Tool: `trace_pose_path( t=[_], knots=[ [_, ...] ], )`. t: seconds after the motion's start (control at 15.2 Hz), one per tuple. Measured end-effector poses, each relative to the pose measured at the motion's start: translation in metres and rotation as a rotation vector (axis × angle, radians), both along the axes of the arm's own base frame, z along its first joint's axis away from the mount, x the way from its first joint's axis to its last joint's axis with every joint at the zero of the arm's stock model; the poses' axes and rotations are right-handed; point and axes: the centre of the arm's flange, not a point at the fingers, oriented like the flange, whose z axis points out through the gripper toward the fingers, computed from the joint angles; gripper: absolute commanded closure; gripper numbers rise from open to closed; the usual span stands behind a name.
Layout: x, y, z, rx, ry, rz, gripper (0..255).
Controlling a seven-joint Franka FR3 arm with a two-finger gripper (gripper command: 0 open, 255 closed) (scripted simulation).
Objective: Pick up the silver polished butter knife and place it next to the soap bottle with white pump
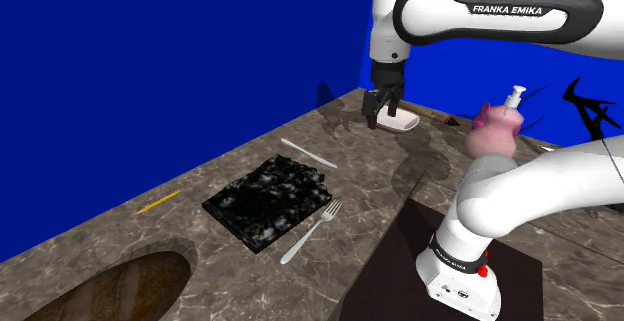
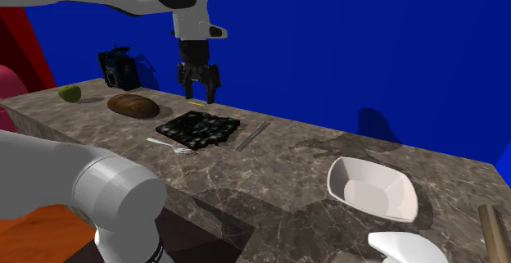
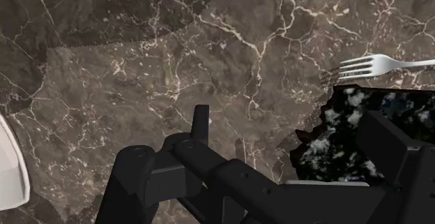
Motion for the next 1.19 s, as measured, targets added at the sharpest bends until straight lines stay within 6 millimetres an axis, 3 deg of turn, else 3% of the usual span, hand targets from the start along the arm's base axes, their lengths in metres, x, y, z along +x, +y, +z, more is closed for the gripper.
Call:
trace_pose_path(
  t=[0.2,1.19],
  knots=[
    [0.011,-0.004,-0.009,0.003,-0.005,0.007,0],
    [0.159,-0.025,-0.114,0.038,-0.086,0.088,0]
  ],
)
